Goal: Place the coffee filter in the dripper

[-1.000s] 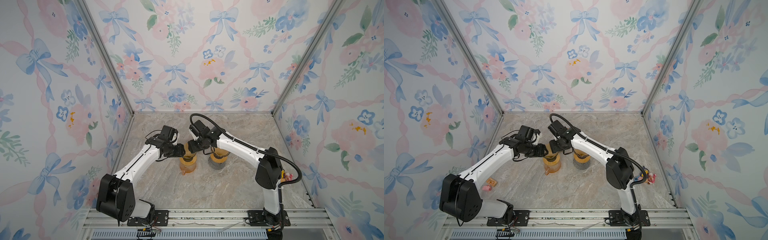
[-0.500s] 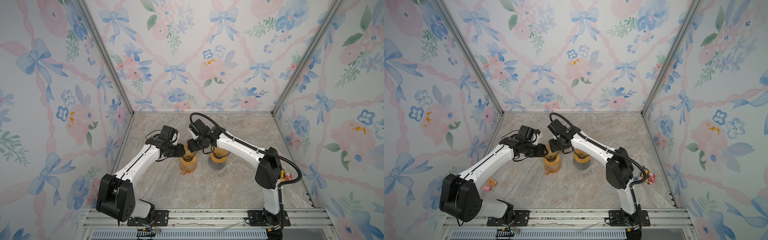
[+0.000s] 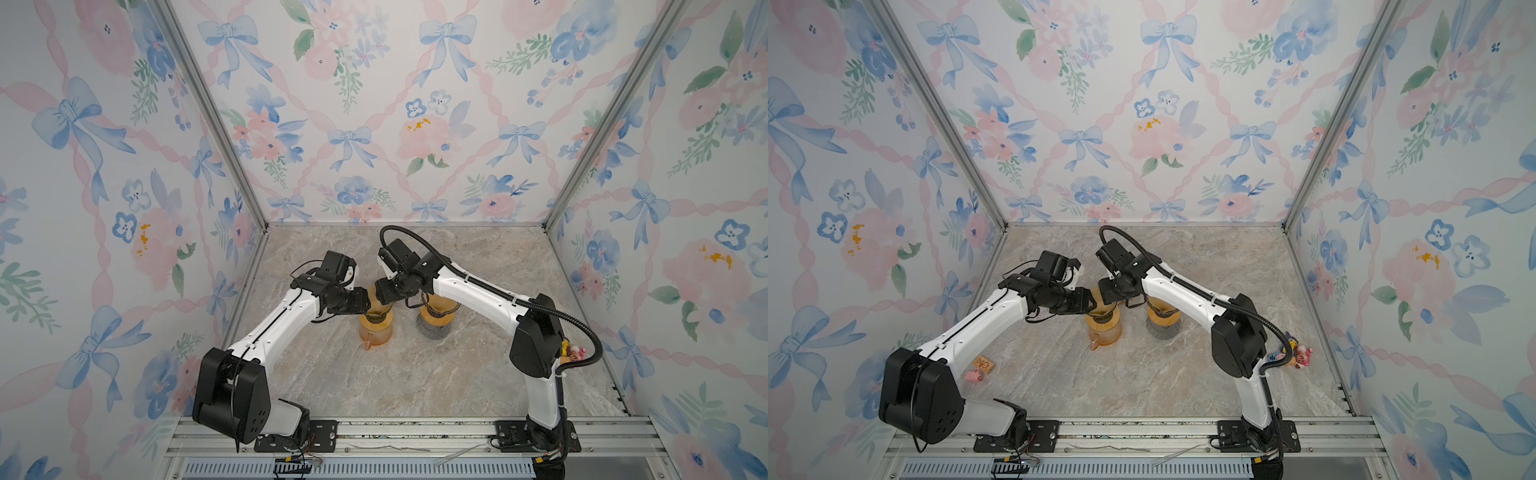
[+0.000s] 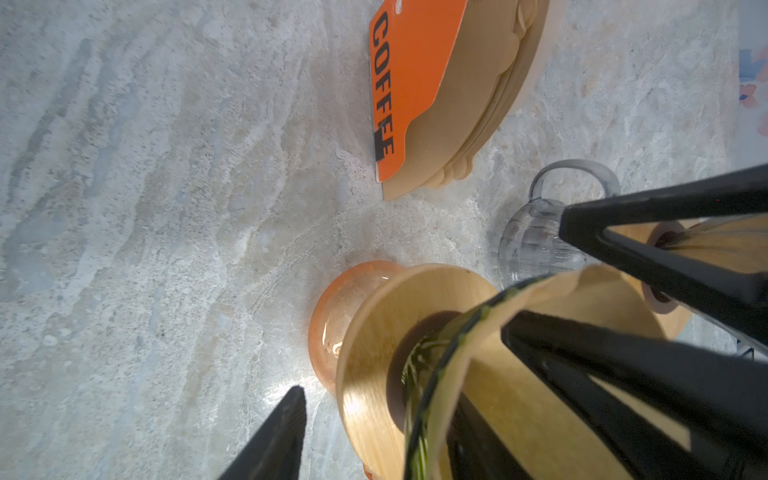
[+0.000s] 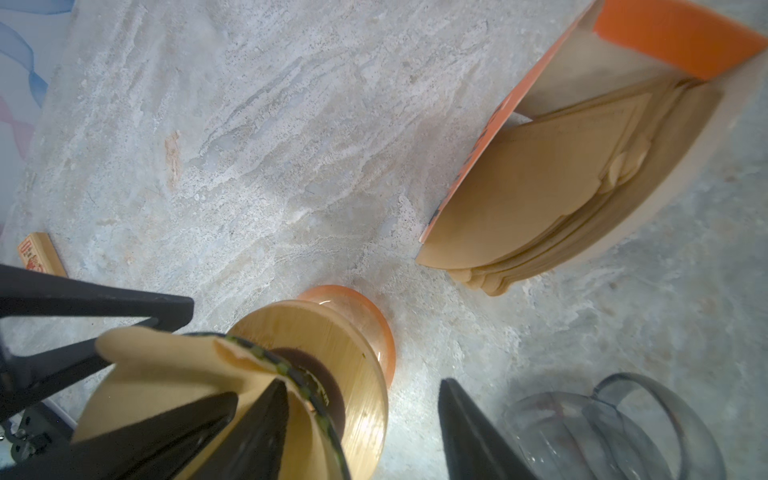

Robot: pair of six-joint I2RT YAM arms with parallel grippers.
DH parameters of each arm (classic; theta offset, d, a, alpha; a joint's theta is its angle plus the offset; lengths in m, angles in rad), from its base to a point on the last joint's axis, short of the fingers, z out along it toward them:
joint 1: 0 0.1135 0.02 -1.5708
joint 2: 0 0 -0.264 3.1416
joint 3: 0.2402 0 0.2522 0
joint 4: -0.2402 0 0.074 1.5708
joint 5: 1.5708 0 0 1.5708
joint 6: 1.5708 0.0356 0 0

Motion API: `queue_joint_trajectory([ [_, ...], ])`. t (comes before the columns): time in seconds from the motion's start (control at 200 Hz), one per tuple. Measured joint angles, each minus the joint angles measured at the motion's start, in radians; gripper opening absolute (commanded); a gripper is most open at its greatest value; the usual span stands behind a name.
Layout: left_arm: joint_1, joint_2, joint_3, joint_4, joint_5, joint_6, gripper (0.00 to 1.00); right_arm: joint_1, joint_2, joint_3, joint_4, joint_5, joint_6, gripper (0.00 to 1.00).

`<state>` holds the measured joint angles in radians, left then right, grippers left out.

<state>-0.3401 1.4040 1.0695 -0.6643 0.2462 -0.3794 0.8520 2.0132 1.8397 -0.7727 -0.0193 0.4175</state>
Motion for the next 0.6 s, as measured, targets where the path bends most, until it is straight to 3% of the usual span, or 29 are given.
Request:
queue_joint_trajectory([
  [0.6,0.0,0.0,0.0,0.0,0.0,0.0,0.56,0.0,-0.009,0.057,-0.116,0.012,0.002,0.61],
])
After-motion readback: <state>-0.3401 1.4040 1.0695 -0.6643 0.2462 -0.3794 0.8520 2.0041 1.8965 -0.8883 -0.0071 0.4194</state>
